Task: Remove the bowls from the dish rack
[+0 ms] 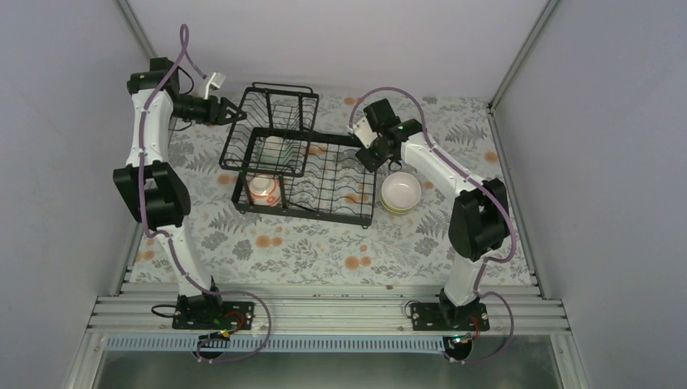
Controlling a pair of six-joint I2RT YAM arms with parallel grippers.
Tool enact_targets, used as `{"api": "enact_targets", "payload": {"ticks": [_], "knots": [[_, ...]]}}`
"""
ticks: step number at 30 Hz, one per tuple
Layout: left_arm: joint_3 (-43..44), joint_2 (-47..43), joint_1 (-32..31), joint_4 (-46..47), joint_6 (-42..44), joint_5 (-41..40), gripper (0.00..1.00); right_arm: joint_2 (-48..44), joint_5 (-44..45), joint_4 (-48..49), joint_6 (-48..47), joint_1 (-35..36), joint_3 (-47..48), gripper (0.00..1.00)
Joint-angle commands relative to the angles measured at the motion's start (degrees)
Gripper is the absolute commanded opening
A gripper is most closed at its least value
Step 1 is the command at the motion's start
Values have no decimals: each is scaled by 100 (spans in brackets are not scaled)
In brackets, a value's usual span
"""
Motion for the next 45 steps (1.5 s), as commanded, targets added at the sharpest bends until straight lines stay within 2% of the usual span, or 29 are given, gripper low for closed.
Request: {"api": "enact_targets", "payload": {"ticks": [1, 4, 11, 25, 36, 40, 45], "knots": [[-133, 186, -45, 55, 194, 640, 60, -102, 118, 134, 66, 31, -90, 60], [-252, 260, -50, 52, 313, 746, 59, -107, 130, 159, 76, 31, -134, 60], [-314, 312, -26, 55, 413, 850, 46, -76, 280, 166, 77, 33, -127, 60], [333, 301, 6, 54, 76, 1125, 20, -126, 374, 196, 73, 34, -142, 58], [985, -225, 11, 63, -91, 701, 19, -43, 243, 176, 121, 28, -7, 58], [1185, -489, 29, 72, -109, 729, 19, 129, -648, -53, 168, -65, 330, 59], [1144, -699, 44, 97, -170, 800, 19, 506, -1301, -303, 152, -90, 796, 60]]}}
